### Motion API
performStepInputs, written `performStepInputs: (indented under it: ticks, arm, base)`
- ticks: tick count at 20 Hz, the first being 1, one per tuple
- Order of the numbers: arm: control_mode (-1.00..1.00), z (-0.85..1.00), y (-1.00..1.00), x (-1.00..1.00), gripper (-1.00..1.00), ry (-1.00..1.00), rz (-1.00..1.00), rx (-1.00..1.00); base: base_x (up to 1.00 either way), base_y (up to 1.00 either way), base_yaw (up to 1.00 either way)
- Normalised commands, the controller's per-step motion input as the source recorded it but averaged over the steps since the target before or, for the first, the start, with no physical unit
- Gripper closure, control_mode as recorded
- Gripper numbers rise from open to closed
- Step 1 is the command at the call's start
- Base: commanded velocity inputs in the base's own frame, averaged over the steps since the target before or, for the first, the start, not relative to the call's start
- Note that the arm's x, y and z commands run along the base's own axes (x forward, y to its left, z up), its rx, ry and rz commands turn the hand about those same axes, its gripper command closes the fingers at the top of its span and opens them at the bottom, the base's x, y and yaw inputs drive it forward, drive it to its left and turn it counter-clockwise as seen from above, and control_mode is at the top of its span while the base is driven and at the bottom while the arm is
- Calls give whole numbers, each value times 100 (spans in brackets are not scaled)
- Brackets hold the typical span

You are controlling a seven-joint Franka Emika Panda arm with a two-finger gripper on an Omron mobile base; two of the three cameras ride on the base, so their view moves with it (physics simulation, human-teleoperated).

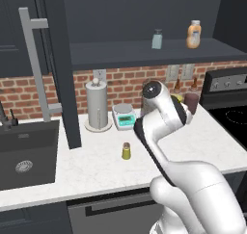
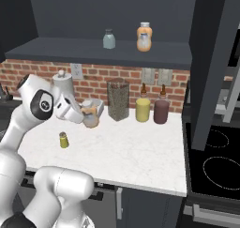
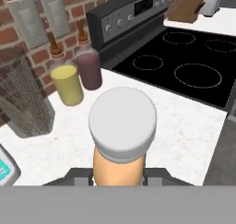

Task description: Put the shaker and condiment bottle from the counter next to their counterparts in the cabinet.

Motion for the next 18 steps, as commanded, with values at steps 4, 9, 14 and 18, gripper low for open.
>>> performStepInputs:
  ticks: [4, 9, 14, 18]
  arm:
    - [-100, 62, -40, -22, 100, 0, 0, 4]
    - [-100, 62, -33, -12, 100, 0, 0, 4]
    - [-100, 65, -25, -12, 100, 2, 0, 2]
    - [-100, 57, -19, -9, 100, 0, 0, 0]
  base:
    - [0, 0, 0]
    - [0, 0, 0]
    - [0, 0, 0]
    - [0, 0, 0]
